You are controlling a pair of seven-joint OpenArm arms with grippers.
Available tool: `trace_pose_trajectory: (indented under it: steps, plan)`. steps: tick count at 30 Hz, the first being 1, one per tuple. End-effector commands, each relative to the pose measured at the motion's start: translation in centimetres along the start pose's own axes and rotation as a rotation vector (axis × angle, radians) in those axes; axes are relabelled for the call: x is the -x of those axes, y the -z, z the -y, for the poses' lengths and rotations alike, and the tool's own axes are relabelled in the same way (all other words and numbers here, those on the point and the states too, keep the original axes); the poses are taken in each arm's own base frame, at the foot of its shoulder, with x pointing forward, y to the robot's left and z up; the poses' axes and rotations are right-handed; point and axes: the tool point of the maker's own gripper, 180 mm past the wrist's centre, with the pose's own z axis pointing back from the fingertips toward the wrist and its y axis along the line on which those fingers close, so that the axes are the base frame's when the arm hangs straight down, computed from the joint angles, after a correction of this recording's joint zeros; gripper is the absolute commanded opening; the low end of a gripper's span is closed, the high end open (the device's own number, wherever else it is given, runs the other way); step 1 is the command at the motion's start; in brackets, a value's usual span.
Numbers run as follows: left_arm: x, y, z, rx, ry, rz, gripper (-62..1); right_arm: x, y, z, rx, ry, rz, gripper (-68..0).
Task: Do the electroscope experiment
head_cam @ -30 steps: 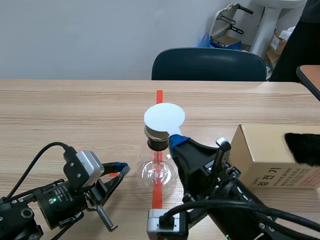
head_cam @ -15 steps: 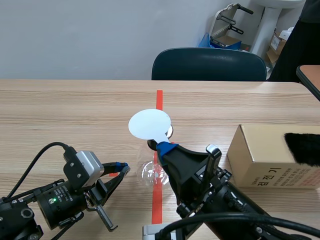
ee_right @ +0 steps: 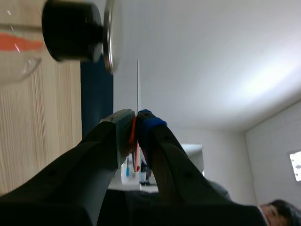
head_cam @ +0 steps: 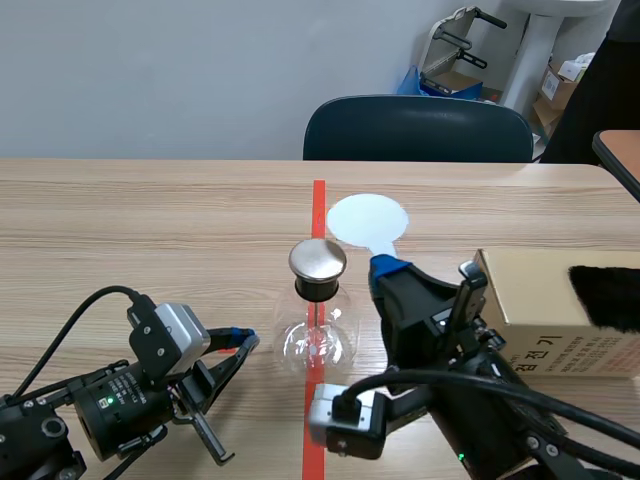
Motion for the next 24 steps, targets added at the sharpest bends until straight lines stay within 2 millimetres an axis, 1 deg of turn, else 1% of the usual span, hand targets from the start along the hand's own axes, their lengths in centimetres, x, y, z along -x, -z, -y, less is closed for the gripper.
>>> trace_pose_trajectory:
  steps: [1, 6, 11, 16, 24]
  plan:
    - [-0.9, 0.3, -0.2, -0.011, 0.0, 0.035, -56.9, 1.2, 0.3, 0.7, 0.027, -0.013, -0.05, -65.6]
    - [-0.9, 0.3, -0.2, -0.011, 0.0, 0.035, -56.9, 3.9, 0.0, 0.7, 0.028, -0.011, -0.198, -65.6]
    - [-0.9, 0.3, -0.2, -0.011, 0.0, 0.036, -56.9, 5.5, -0.4, 0.7, 0.028, -0.009, -0.291, -65.6]
    - [-0.9, 0.3, -0.2, -0.011, 0.0, 0.036, -56.9, 6.2, -0.6, 0.7, 0.028, -0.009, -0.332, -65.5]
    - [-0.9, 0.3, -0.2, -0.011, 0.0, 0.036, -56.9, 6.3, -0.7, 0.7, 0.029, -0.008, -0.338, -65.6]
